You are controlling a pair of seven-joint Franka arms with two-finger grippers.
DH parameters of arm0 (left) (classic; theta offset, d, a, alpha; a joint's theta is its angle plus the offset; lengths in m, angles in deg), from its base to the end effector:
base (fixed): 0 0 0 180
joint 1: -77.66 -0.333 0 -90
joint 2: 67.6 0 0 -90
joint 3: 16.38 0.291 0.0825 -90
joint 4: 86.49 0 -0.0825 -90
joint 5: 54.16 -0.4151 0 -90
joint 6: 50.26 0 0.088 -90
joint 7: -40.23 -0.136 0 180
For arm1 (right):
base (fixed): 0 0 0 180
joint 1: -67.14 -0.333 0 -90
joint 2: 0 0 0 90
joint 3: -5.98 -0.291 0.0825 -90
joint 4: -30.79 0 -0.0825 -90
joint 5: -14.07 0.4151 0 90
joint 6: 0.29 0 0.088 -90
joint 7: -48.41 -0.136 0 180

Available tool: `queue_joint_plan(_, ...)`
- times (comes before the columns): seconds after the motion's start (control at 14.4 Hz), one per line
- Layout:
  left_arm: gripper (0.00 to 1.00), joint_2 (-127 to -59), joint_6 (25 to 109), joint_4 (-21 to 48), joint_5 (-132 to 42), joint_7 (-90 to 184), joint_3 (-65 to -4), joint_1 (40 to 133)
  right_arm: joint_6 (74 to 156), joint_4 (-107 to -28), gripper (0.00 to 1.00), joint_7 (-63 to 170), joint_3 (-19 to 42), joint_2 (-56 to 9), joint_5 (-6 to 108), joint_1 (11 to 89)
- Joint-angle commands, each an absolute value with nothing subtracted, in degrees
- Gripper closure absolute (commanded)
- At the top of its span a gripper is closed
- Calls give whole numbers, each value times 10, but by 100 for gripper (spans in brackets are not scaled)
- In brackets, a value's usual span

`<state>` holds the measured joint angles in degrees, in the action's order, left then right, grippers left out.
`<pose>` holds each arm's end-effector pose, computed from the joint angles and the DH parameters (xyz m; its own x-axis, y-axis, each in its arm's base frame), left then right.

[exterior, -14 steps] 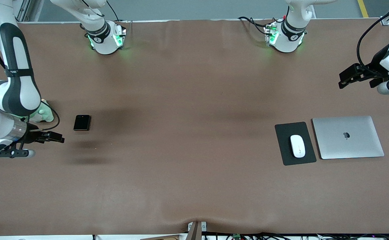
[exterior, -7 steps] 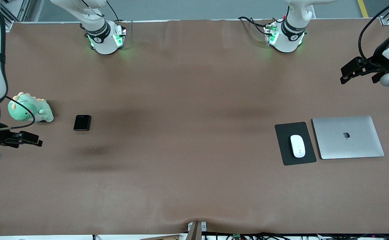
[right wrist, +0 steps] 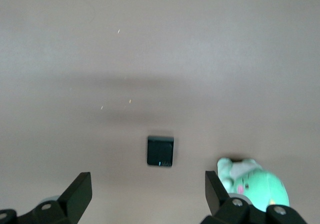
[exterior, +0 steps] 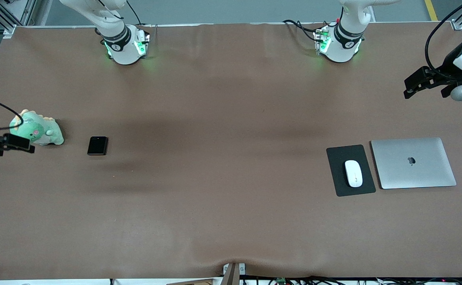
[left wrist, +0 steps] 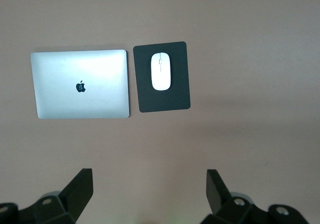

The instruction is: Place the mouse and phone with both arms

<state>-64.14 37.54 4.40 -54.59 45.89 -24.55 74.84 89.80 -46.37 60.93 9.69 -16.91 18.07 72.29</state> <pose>0.5622 -0.0537 0.5937 1.0000 0.0059 0.0074 0.0060 -0.9999 -0.0154 0.6561 -0.0876 0.4990 0.9963 0.0652 -0.0562 0.0615 -0.9960 -0.0645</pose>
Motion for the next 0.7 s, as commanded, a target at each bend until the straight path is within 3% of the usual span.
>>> queue_joint_plan(0.0,0,-629,377,56,-540,442,-245,746,864,-486,0,607,90,-114,171,729)
queue_joint_plan(0.63,0,-631,368,56,-538,444,-244,745,871,-581,0,608,87,8,143,728)
